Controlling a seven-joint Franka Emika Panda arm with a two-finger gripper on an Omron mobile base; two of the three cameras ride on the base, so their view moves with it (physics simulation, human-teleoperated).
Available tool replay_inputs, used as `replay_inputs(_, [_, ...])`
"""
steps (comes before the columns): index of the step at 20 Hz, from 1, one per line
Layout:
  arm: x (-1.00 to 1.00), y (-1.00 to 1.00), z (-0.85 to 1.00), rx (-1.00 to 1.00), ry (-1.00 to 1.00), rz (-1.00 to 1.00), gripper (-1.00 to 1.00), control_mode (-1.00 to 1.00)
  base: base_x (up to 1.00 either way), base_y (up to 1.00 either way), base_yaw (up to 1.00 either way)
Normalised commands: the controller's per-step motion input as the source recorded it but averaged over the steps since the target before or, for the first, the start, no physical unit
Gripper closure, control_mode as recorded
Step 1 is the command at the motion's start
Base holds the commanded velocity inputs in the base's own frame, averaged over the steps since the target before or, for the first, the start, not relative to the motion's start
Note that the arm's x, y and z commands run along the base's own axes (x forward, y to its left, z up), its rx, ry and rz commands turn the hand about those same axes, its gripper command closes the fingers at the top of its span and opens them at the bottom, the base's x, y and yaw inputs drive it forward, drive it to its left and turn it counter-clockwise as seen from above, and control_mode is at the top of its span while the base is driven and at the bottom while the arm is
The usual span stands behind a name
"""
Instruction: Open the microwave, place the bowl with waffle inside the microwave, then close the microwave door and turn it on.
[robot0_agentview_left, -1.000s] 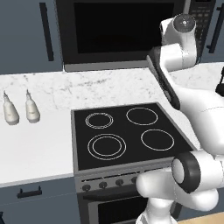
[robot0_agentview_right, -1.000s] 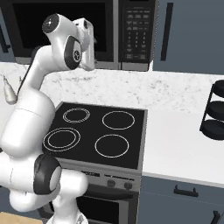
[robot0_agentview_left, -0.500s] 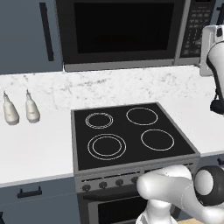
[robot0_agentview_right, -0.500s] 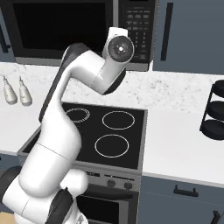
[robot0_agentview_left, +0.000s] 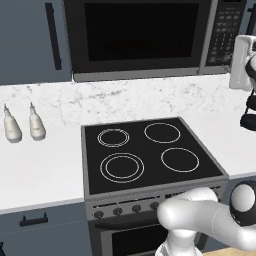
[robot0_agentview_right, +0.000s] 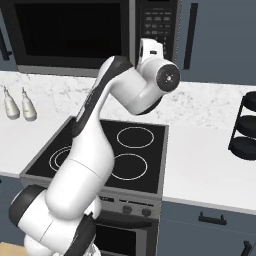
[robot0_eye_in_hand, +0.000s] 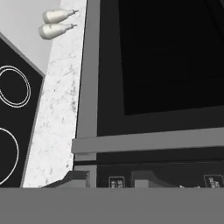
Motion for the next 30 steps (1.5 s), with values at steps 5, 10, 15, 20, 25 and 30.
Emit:
replay_inputs(5, [0.44,-0.01,-0.04,0.0,-0.06,-0.07,1.0,-1.0,0.0,0.0,0.0])
replay_inputs(10, [0.39,-0.04,-0.03,0.0,-0.04,-0.07,1.0,-1.0,0.0,0.0,0.0])
replay_inputs(15, [0.47,-0.03,-0.07,0.0,-0.01,-0.06,1.0,-1.0,0.0,0.0,0.0])
replay_inputs(20, [0.36,-0.08,-0.06,0.0,-0.03,-0.03,1.0,-1.0,0.0,0.0,0.0])
replay_inputs(25, [0.17,-0.22,-0.16,0.0,-0.05,-0.01,1.0,-1.0,0.0,0.0,0.0])
replay_inputs(30, [0.0,-0.23,-0.24,0.0,-0.05,0.0,1.0,-1.0,0.0,0.0,0.0])
